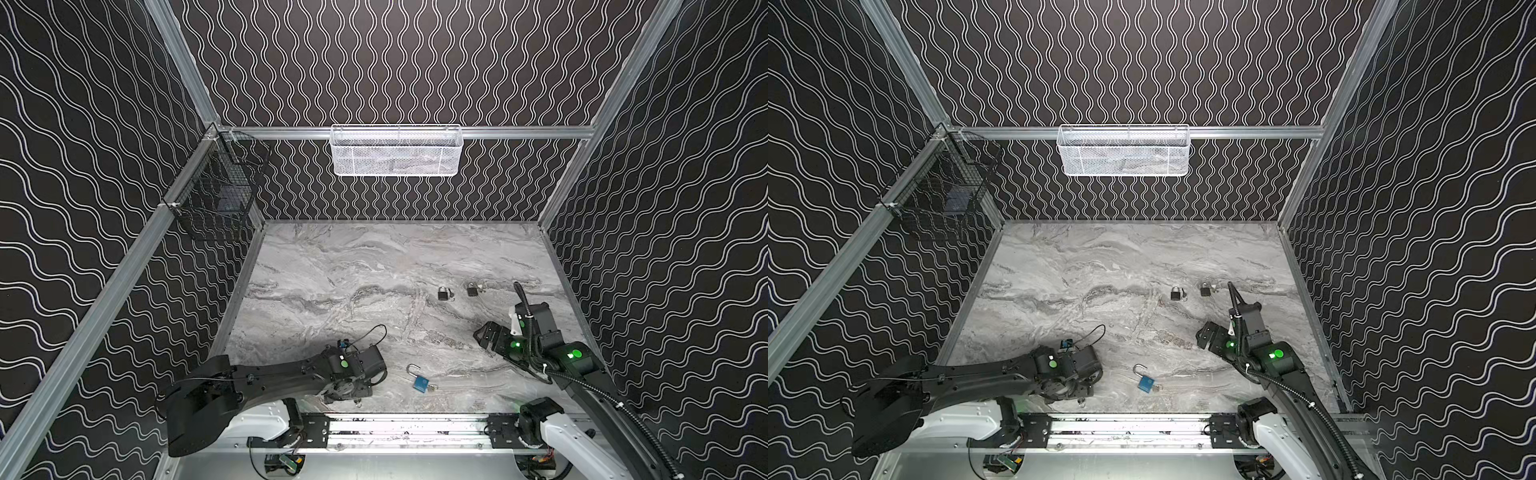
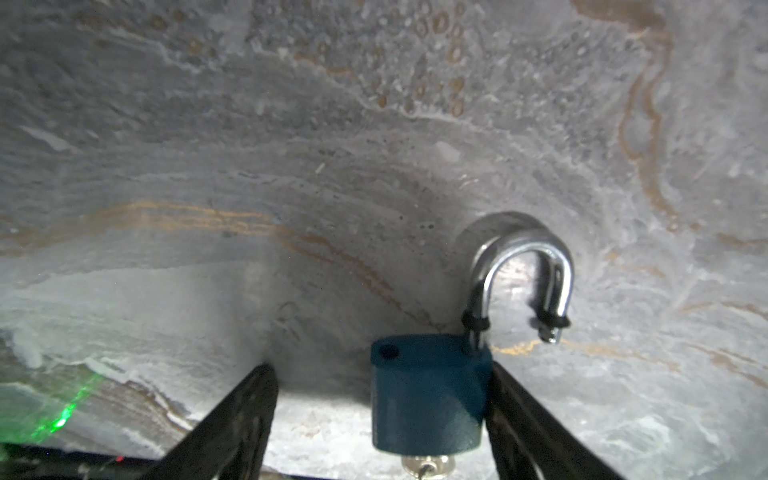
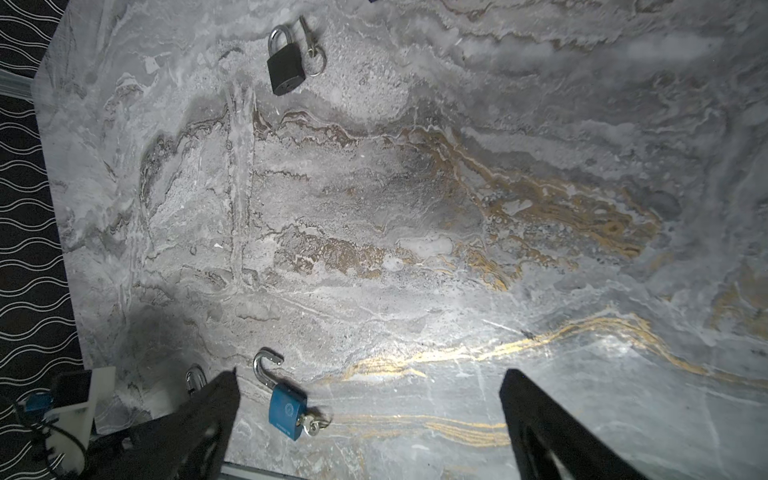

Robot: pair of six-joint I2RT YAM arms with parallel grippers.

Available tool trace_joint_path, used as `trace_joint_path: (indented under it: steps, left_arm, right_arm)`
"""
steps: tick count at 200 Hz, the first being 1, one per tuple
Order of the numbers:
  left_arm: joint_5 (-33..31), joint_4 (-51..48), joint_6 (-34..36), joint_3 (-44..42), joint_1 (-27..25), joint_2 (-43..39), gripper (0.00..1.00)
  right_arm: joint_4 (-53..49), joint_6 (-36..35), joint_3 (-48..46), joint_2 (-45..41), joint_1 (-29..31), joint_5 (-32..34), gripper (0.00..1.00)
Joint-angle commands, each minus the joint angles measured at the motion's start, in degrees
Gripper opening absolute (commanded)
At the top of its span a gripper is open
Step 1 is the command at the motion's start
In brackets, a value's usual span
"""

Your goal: Lock with the key

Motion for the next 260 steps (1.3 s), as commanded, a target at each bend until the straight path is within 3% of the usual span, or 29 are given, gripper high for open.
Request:
trace_joint_path:
  steps: [1, 83, 194, 260]
  left_arm:
    - [1.0, 6.0, 2.2, -0.4, 0.9, 2.5, 0.81]
    - [1.7, 8.8, 1.9, 1.0, 1.5, 6.0, 0.70]
    - [2.9, 10.3, 3.9, 4.1, 2.1, 10.1, 0.34]
    - [2.8, 8.5, 3.8, 4.1, 2.1, 8.3, 0.35]
  right_arm:
    - [-0.4, 0.2, -0.1, -0.9, 0.1, -0.2, 1.00]
    - [-0.8, -0.8, -0.2, -2.0, 0.2, -0.5, 1.00]
    - [2.2, -1.5, -2.5, -2.2, 0.4, -7.0, 1.00]
    - [3.8, -0.8, -4.0, -4.6, 0.4, -9.2, 1.00]
